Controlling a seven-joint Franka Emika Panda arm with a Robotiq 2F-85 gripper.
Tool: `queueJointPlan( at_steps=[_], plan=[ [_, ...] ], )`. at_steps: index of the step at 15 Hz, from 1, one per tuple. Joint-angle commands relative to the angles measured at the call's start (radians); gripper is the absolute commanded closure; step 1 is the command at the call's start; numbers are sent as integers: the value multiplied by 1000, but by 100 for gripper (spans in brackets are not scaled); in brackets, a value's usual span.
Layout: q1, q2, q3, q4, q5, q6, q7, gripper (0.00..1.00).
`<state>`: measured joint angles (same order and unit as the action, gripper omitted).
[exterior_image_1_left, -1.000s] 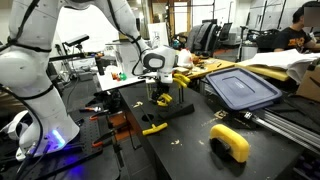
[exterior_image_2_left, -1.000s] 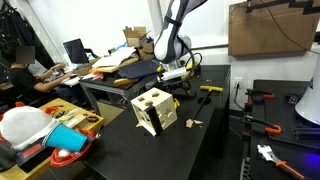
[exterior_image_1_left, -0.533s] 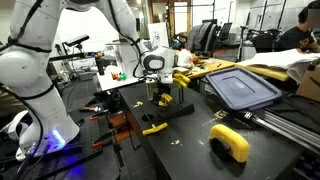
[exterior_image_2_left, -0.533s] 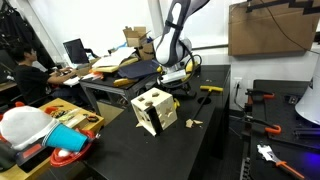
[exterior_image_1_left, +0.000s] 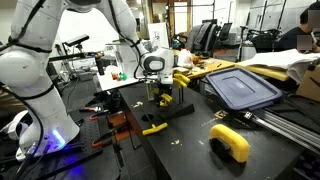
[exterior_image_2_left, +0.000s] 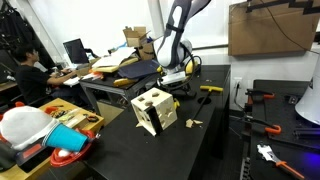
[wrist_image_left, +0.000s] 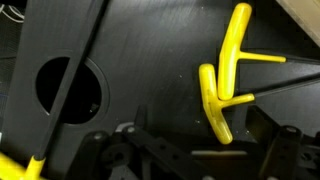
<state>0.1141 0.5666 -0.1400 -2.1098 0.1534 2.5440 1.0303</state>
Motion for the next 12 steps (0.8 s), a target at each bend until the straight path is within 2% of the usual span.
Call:
queueJointPlan(
  at_steps=[1, 4, 5, 6, 12],
  plan=[
    [15, 22, -16, 13, -16, 22, 44, 0],
    [15, 35, -15, 18, -12, 27, 42, 0],
    [16, 38, -15, 19, -13, 31, 39, 25],
    [18, 39, -17, 19, -14, 36, 40, 26],
    [35, 35, -30, 24, -25, 69, 44, 73]
  ],
)
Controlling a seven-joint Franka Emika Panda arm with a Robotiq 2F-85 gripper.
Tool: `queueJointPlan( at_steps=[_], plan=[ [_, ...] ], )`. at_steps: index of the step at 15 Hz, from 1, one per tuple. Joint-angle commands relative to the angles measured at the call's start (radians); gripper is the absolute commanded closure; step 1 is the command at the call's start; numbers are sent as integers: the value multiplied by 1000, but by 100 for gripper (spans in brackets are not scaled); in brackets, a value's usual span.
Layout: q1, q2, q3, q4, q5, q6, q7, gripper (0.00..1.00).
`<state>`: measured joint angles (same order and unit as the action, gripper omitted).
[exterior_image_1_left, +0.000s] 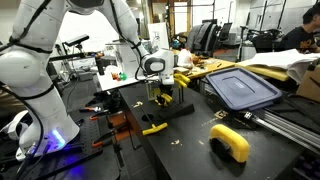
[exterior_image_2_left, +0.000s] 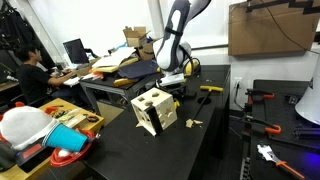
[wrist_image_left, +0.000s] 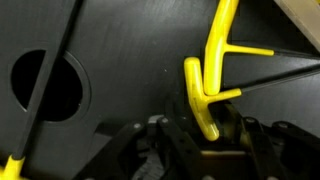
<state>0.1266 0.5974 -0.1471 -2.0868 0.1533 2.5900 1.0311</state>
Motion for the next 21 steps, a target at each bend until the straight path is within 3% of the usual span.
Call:
queueJointPlan(
  at_steps=[1, 4, 7, 12, 16, 21],
  plan=[
    [23, 0, -24, -1, -25, 22, 40, 80],
    [18, -35, -19, -21, -31, 8, 10, 99],
    [33, -97, -43, -59, -92, -11, -8, 95],
    [82, -240, -126, -127, -371, -130, -43, 95],
    [42, -382, -94, -185, -520, -243, -136, 95],
    [-3, -538, -54, -228, -680, -335, -160, 95]
  ],
)
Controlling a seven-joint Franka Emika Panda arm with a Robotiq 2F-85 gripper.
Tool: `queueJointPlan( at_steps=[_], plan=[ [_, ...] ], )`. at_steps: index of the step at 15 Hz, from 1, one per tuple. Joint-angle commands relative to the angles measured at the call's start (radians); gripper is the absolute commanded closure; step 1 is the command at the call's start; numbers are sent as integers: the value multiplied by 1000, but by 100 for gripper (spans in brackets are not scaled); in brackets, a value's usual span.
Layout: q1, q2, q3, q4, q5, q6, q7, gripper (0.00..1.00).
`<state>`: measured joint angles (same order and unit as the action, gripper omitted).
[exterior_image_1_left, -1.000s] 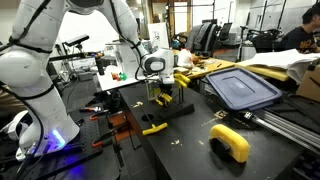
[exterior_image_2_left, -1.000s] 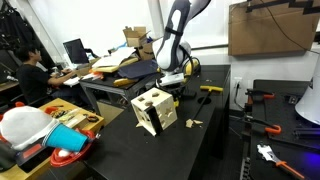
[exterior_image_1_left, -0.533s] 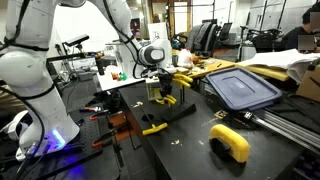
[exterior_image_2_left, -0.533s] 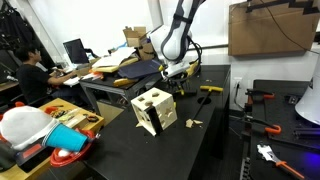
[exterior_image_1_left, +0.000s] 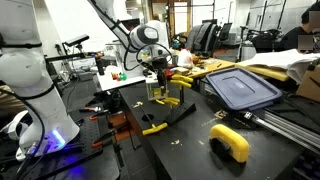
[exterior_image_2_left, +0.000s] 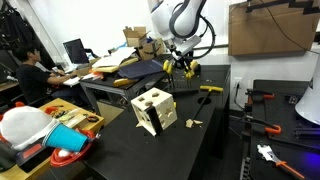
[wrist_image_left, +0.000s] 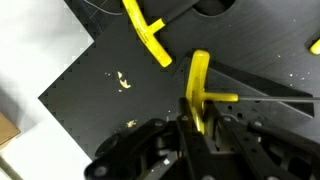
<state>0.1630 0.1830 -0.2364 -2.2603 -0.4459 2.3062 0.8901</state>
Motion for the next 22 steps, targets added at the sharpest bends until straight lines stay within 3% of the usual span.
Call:
queueJointPlan(
  at_steps=[1, 8, 12, 17, 22],
  plan=[
    [-52, -148, 47, -59, -113, -64, -14, 95],
    [-147, -273, 135, -41, -460, -103, 118, 95],
    [-158, -283, 192, -14, -613, -101, 181, 95],
    [-131, -251, 259, 37, -652, -98, 146, 95],
    [-110, -246, 301, 56, -651, -117, -11, 95]
  ],
)
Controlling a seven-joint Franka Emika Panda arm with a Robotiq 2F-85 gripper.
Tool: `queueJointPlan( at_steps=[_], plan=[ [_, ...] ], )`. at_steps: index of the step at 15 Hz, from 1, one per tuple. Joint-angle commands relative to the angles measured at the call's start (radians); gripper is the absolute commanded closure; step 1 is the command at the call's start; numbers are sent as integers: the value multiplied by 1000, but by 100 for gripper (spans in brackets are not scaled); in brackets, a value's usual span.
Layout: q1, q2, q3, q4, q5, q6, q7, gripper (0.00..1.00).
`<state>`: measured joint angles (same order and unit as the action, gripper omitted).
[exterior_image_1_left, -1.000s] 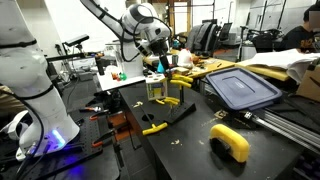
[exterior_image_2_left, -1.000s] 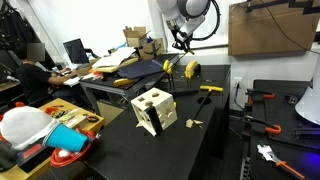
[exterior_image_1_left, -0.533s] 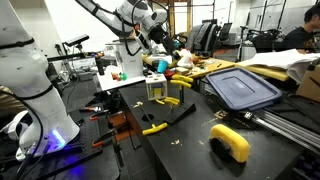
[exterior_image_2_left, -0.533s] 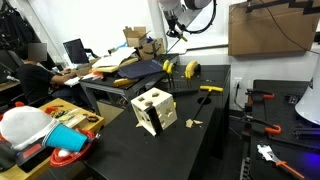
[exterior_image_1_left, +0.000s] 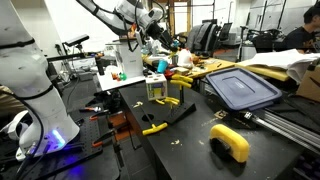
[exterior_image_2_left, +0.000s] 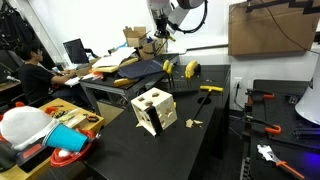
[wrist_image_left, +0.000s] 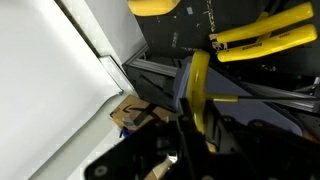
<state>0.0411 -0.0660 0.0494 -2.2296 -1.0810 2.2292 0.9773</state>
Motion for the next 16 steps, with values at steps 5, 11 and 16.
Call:
queueJointPlan(
  at_steps=[5, 11, 16],
  plan=[
    [22, 0, 27, 15, -2, -59, -288, 95],
    [42, 35, 41, 30, -4, -37, -391, 95],
    [74, 94, 71, 83, 11, -49, -359, 95]
  ],
)
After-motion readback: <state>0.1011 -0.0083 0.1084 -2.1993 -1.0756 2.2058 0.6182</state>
